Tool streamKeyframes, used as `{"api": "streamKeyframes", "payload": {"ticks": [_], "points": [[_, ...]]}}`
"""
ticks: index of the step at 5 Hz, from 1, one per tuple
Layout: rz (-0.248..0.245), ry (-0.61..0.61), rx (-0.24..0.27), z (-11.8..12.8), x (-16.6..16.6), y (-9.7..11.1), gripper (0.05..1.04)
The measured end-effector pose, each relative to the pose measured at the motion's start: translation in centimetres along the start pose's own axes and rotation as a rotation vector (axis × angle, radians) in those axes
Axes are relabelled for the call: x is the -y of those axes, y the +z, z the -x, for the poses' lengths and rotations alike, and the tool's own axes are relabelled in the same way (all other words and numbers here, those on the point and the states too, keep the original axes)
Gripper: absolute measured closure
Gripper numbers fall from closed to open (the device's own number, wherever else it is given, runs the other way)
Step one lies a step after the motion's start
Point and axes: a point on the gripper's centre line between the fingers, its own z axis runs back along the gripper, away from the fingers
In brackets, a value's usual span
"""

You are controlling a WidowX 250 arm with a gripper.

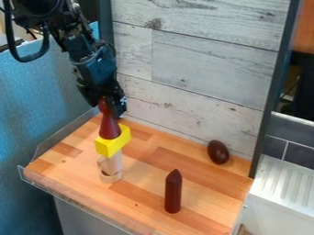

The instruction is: Remove a cone on the right table

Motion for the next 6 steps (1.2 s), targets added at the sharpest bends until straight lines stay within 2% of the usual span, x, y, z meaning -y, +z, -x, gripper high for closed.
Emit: {"api": "streamKeyframes", "payload": {"ticks": [1, 2, 3, 4, 5, 6], "points": [[0.023, 0.015, -0.022, 0.6, 0.2, -1.0, 0.14], [0.032, 0.029, -0.013, 0.5, 0.3, -1.1, 0.422], [0.045, 0.022, 0.0, 0.4, 0.6, -1.2, 0.466], [0.067, -0.002, 0.037, -0.3, 1.0, -0.4, 0.466], [0.062, 0.002, 0.076, -1.4, 1.3, 1.3, 0.466], [0.054, -0.048, 0.126, -4.4, 3.2, 3.1, 0.466]]}}
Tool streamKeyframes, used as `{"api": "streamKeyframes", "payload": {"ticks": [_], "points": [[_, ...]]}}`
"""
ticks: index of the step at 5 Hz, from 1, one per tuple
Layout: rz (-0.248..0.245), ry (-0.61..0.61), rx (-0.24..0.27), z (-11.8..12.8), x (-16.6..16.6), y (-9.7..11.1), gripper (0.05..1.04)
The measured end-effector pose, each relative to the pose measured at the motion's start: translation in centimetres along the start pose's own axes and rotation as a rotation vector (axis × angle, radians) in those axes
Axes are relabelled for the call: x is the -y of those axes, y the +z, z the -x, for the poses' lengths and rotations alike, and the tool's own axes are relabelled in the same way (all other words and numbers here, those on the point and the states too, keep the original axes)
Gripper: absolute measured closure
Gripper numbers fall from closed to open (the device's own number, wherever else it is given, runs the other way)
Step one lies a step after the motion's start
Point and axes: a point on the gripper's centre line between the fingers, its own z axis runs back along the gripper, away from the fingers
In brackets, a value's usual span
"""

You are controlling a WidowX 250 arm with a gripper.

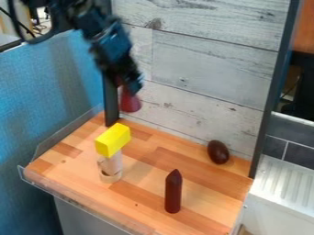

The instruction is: Remove a cone on the right table

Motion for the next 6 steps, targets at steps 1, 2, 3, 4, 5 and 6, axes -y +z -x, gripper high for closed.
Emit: {"api": "streamKeyframes", "payload": {"ticks": [1, 2, 3, 4, 5, 6], "points": [[0.041, -0.046, -0.002, -1.2, 2.0, -0.6, 0.466], [0.117, -0.104, -0.032, -0.4, 3.8, -4.5, 0.466], [0.148, -0.195, -0.022, 0.0, 5.0, -6.3, 0.466], [0.176, -0.287, -0.032, 0.8, 6.0, -8.5, 0.466], [0.216, -0.366, -0.024, 1.0, 7.2, -10.2, 0.466], [0.273, -0.379, 0.009, 2.0, 8.5, -11.4, 0.466]]}}
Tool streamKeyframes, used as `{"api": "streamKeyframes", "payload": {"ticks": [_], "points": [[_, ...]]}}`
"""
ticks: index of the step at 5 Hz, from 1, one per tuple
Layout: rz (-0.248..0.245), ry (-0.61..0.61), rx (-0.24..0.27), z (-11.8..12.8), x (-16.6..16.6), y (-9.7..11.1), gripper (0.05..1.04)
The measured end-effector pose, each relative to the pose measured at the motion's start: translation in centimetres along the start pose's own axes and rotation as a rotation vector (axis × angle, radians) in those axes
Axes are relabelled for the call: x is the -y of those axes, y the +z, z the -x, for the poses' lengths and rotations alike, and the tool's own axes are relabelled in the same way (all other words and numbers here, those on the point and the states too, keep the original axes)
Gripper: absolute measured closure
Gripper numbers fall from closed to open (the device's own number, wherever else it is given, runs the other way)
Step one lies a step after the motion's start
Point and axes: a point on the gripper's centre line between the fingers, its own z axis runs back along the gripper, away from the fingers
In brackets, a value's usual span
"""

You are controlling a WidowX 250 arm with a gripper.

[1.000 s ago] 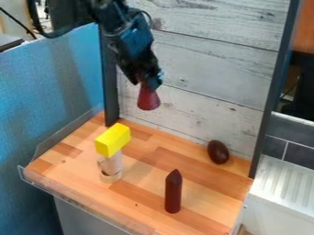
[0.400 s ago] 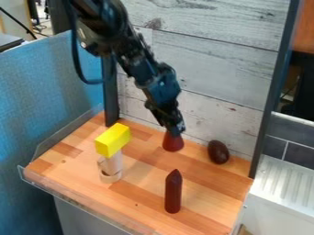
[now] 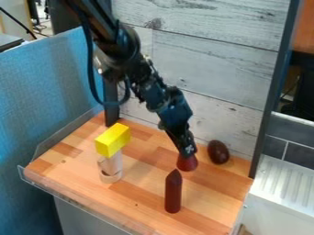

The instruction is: Remove a cone on the right table

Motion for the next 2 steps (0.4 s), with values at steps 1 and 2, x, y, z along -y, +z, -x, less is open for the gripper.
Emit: {"api": "streamKeyframes", "payload": {"ticks": [1, 2], "points": [[-0.003, -0.05, 0.02, 0.5, 0.6, -0.7, 0.466], [0.014, -0.076, -0.009, 1.4, 0.8, -1.7, 0.466]]}}
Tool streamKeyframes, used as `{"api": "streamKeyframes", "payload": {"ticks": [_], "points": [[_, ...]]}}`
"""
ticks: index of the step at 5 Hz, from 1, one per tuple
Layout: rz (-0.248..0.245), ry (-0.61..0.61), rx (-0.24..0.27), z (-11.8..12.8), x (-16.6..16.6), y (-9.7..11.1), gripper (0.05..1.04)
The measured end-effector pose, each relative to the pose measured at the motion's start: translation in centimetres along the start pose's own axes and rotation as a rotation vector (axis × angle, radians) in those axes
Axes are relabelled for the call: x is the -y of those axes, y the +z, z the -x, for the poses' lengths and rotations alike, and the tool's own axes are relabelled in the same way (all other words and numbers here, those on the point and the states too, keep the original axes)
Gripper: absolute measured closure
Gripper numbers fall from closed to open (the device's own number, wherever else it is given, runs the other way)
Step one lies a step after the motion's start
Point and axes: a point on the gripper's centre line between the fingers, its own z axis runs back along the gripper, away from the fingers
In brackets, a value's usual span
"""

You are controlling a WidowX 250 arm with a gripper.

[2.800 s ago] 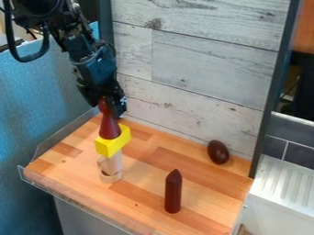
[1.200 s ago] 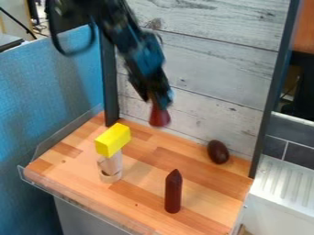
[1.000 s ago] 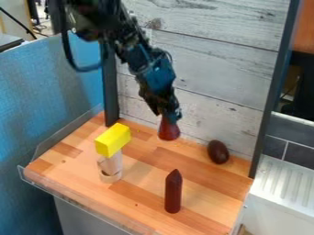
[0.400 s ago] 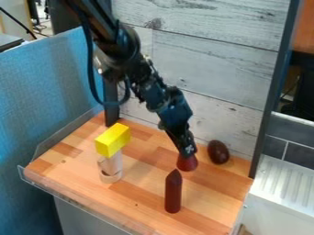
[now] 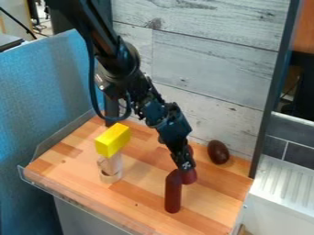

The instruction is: Remove a cone on the right table

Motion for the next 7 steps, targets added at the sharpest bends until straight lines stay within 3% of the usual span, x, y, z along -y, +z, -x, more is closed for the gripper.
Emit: {"api": "streamKeyframes", "payload": {"ticks": [2, 3, 4, 6, 7], "points": [[-0.02, 0.006, -0.016, 0.5, -0.5, -1.0, 0.455], [-0.036, 0.016, -0.017, 0.5, -0.8, -1.0, 0.381], [-0.051, 0.025, -0.007, 0.3, -1.2, -0.9, 0.113], [-0.044, 0.027, 0.031, -0.3, -1.2, -0.3, 0.083], [-0.076, 0.169, 0.114, -2.0, -2.8, 4.9, 0.083]]}}
